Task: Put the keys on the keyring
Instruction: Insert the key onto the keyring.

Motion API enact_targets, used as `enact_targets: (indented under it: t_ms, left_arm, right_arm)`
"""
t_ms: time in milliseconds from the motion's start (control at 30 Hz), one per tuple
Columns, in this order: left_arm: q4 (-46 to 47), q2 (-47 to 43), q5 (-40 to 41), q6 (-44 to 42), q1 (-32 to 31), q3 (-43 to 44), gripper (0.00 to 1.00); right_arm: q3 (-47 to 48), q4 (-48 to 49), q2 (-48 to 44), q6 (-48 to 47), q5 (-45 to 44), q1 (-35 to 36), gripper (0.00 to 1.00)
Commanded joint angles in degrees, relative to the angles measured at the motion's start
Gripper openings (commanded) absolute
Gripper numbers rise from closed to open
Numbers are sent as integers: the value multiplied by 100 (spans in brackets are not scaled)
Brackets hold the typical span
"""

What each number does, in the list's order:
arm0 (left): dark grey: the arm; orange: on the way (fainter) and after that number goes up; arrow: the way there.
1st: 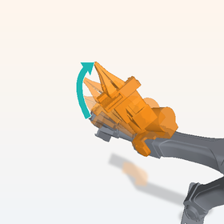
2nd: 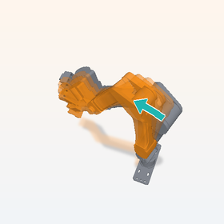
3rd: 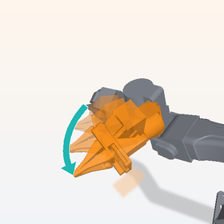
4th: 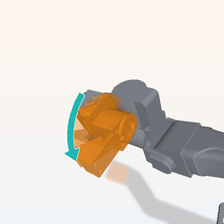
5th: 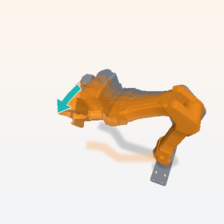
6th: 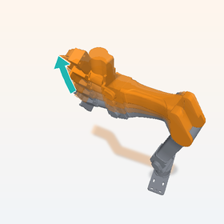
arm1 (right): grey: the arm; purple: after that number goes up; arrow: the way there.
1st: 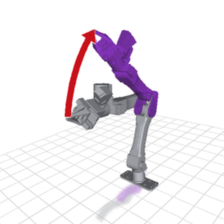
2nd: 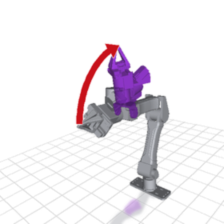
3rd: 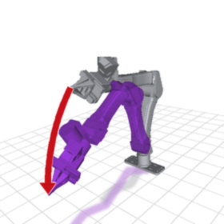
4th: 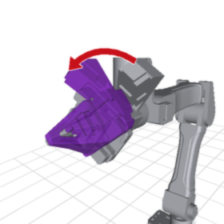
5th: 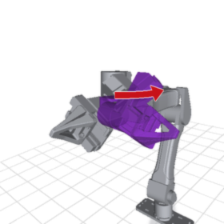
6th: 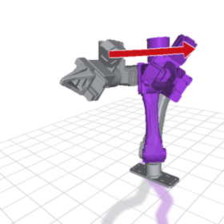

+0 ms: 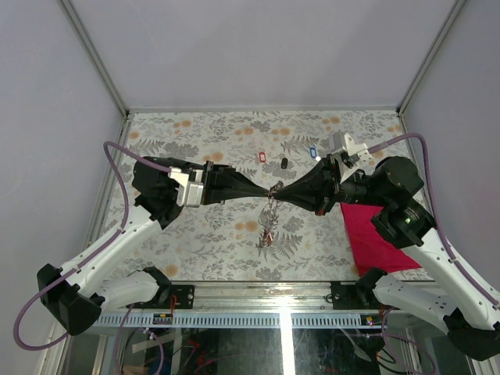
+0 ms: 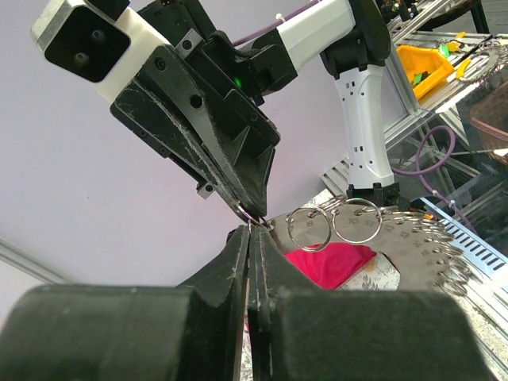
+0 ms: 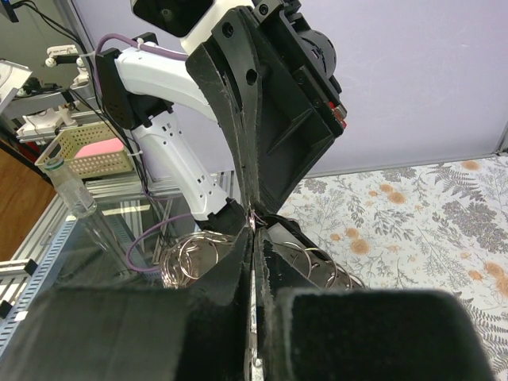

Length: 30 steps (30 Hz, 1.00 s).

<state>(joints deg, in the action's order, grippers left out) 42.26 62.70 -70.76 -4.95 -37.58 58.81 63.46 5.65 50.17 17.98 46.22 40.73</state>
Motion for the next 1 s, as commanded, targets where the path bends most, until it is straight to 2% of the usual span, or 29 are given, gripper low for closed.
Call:
enact_targets:
  t_ms: [0,967]
  left_arm:
    - [266,-102,-75,-49,-120,114,0]
    - [-16,-142,-2,-271,-169,164,0]
  right_arm:
    - [22,424,74,30,-76,40,0]
    - [24,407,22,-36,-287,36,0]
